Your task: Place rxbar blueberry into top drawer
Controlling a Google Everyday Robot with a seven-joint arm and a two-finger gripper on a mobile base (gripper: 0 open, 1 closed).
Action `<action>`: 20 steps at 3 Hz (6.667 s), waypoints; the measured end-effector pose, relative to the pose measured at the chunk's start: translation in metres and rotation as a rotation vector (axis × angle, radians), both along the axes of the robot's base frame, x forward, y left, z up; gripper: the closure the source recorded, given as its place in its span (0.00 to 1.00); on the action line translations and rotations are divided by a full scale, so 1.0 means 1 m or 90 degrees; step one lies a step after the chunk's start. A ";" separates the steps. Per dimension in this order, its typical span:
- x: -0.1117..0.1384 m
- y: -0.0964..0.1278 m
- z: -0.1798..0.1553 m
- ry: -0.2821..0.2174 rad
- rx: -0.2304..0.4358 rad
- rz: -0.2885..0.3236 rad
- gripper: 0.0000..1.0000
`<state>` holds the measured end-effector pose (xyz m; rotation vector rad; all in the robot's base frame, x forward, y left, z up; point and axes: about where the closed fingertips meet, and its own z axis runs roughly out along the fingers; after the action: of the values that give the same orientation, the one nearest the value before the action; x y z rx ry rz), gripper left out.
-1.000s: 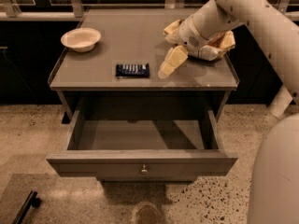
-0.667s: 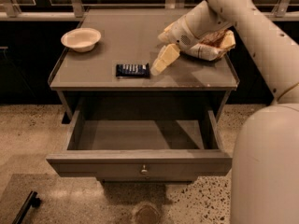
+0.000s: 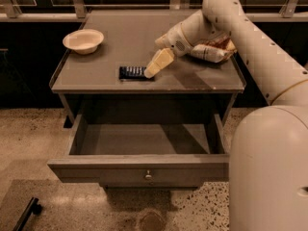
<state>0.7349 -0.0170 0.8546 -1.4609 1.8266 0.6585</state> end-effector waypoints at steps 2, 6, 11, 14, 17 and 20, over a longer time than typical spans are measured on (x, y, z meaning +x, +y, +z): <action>-0.003 0.013 -0.023 -0.024 -0.016 -0.071 0.00; -0.014 0.010 -0.040 -0.023 -0.029 -0.098 0.64; -0.014 0.010 -0.023 -0.023 -0.029 -0.099 1.00; -0.142 -0.016 0.124 -0.191 0.027 -0.314 1.00; -0.230 -0.076 0.005 -0.112 0.030 -0.477 1.00; -0.214 -0.130 -0.083 -0.006 0.022 -0.525 1.00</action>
Offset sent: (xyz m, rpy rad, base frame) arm -0.0114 0.0082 -0.0362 -0.0531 -0.0564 -0.1840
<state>0.5211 -0.1465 0.7716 -0.5707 2.1558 0.2546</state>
